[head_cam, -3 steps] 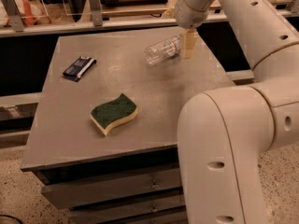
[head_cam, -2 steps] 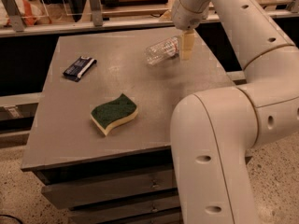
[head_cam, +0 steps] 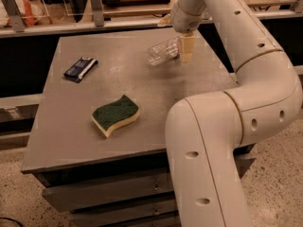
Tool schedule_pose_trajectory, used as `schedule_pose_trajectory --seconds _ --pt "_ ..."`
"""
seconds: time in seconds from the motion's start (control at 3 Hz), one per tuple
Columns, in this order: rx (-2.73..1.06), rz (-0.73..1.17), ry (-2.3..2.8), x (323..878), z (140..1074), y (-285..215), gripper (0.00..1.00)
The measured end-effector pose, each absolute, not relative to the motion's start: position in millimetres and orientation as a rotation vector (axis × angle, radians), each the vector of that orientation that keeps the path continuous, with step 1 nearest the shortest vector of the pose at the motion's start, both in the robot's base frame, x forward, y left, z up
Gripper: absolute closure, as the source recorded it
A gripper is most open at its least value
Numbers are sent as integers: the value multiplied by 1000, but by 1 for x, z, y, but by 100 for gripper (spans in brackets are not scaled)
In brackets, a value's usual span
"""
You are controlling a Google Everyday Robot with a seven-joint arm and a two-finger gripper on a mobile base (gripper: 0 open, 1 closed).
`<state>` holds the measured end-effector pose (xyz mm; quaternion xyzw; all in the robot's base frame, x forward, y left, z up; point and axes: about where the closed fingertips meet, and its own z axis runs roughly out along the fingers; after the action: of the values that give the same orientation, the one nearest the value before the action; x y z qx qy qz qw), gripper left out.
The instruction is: Move water bottle near sponge
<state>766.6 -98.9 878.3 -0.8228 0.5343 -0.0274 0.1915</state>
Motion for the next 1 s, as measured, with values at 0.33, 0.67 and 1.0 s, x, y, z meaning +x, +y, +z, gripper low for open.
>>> schedule_pose_trajectory --seconds 0.33,0.67,1.0 --pt "-2332 -54 1494 766 872 -95 0" --pt "-2346 -22 1493 763 865 -93 18" --pt "-2338 5 1499 760 863 -93 41"
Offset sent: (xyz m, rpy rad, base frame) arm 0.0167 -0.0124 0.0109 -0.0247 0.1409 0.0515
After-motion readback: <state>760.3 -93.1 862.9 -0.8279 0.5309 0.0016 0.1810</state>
